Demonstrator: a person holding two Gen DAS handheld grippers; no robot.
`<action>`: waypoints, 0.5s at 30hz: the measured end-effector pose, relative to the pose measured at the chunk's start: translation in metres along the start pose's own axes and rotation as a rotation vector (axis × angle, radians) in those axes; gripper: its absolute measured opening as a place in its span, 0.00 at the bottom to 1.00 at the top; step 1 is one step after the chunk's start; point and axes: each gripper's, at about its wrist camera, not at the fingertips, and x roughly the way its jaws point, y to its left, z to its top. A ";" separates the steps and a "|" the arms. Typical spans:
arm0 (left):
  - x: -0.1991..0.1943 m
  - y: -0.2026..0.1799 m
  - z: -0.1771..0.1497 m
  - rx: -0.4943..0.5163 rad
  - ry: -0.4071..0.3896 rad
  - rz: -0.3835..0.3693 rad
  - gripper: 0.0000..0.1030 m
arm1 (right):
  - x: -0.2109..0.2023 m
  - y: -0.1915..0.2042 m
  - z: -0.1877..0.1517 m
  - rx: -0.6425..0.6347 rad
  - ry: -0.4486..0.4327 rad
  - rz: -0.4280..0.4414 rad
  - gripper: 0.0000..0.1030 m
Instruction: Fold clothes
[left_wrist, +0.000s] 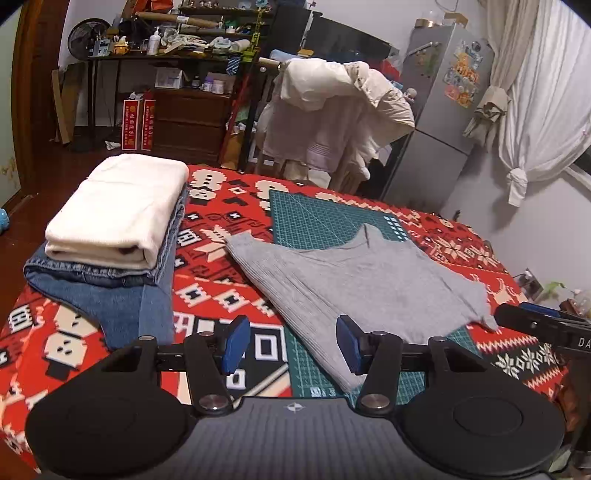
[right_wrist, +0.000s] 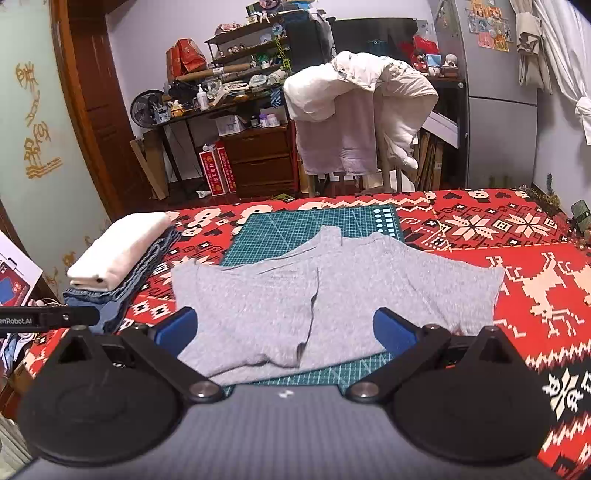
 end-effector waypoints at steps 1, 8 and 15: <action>0.003 0.002 0.003 0.000 -0.001 -0.001 0.49 | 0.004 -0.003 0.003 0.010 0.003 -0.005 0.99; 0.027 0.013 0.025 0.029 -0.016 -0.036 0.43 | 0.045 -0.025 0.029 0.077 0.031 0.013 0.99; 0.069 0.028 0.041 0.047 -0.005 -0.052 0.38 | 0.098 -0.042 0.050 0.111 0.072 0.043 0.85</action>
